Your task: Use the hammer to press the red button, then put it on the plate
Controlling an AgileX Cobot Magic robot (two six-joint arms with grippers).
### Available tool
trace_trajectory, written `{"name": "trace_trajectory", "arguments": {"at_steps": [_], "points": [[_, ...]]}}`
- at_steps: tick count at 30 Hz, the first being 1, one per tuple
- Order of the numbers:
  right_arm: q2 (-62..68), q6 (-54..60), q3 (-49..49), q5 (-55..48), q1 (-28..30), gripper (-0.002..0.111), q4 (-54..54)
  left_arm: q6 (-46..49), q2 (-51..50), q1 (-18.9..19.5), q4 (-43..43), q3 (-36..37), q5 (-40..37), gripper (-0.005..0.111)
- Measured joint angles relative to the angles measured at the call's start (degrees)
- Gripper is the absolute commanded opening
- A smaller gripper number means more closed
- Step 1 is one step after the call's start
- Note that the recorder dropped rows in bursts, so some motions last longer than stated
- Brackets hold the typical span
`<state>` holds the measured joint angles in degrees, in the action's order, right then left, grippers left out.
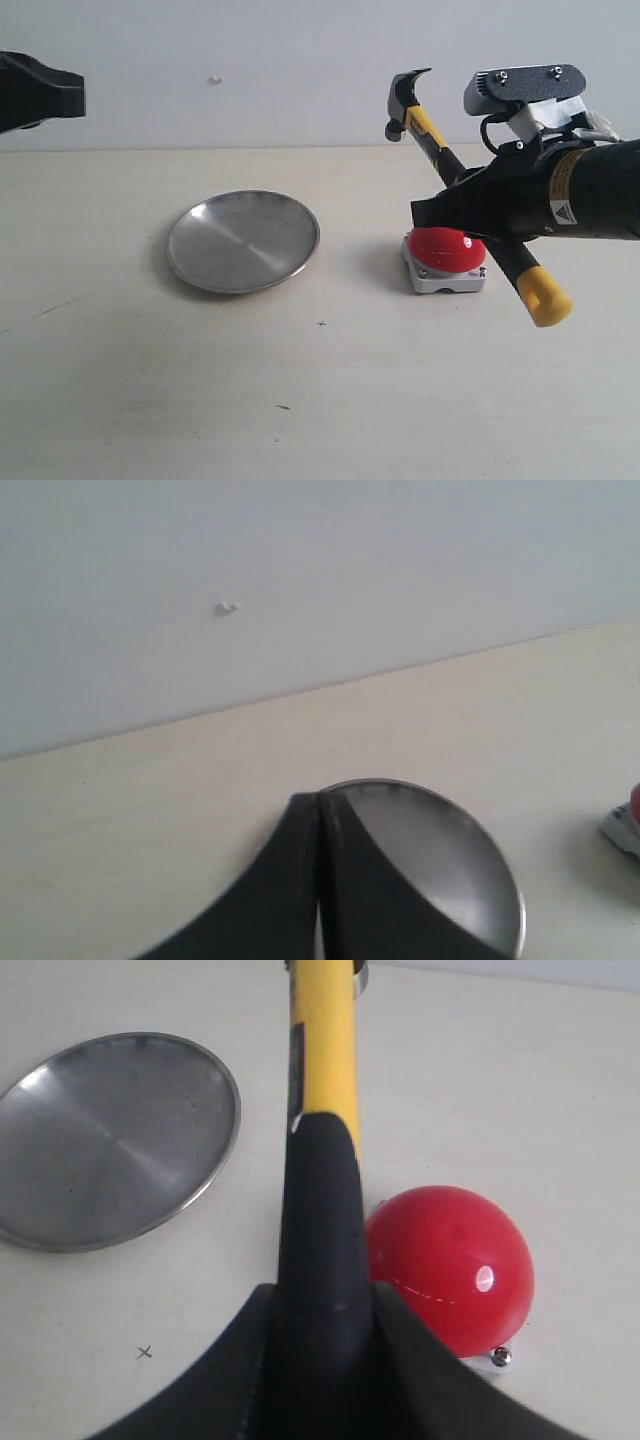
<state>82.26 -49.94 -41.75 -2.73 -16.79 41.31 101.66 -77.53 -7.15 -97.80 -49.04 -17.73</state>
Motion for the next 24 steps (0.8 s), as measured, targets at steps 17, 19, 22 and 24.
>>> {"name": "trace_trajectory", "arguments": {"at_steps": [17,19,22,24], "points": [[-5.3,0.1,0.1,-2.2,0.1,0.000,0.1,-2.5,49.4,0.0,-1.7,34.2,-0.5,0.000],[-6.5,0.1,0.1,-2.2,0.1,0.000,0.1,-2.5,54.3,0.0,-1.7,36.9,-0.6,0.000],[-8.3,0.1,0.1,-2.2,0.1,0.000,0.1,-3.3,61.7,0.0,-1.7,40.1,-0.1,0.000],[-9.4,0.1,0.1,-2.2,0.1,0.000,0.1,-4.0,65.9,0.0,-1.7,41.7,0.1,0.000]]}}
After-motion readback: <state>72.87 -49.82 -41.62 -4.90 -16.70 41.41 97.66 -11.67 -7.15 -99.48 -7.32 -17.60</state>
